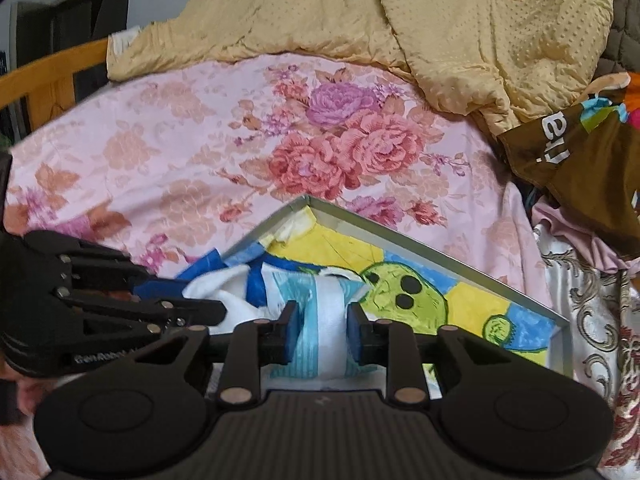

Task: Organize soft objects
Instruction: 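Open the right tool to drop the mask packet while the left tool releases the white cloth into the tray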

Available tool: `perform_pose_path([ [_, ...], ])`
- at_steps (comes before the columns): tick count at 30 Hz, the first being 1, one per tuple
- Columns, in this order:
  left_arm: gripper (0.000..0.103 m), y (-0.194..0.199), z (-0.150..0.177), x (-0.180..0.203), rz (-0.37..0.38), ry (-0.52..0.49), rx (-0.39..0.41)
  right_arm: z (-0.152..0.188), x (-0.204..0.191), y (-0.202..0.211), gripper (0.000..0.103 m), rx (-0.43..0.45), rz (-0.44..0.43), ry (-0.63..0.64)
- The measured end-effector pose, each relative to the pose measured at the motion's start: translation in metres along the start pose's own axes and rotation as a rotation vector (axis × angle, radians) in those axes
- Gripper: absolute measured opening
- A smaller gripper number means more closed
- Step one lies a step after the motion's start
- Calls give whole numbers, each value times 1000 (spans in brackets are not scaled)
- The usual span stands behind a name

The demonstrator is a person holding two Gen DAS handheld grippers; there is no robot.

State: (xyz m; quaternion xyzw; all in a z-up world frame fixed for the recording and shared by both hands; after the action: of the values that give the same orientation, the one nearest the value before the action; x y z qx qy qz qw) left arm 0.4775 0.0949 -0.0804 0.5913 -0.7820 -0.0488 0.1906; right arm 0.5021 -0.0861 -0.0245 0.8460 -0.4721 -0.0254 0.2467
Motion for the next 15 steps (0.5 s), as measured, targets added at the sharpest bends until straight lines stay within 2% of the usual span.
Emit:
perform_pose_path([
  [2, 23, 1, 1, 1, -4, -4, -3, 3, -3, 1, 39, -2, 12, 24],
  [4, 28, 3, 0, 2, -9, -9, -2, 5, -5, 2, 40, 3, 21, 35],
  [10, 44, 14, -4, 4, -40, -13, 32, 7, -4, 12, 54, 19, 50, 34],
  [15, 62, 31, -6, 10, -54, -28, 73, 7, 2, 27, 64, 40, 65, -7],
])
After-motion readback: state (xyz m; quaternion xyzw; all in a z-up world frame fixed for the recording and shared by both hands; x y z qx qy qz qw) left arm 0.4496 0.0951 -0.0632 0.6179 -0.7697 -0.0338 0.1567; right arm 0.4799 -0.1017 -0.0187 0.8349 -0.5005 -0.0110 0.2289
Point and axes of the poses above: each gripper's, at about its wrist camera, not at the fingertips, and y roughly against the way its jaws point, x to its right, z to its underside, the point moved 1 cm from there along -y, roughly the way its jaws point, and after that the axes turned 15 degrees about x, right-handed, at the moved point
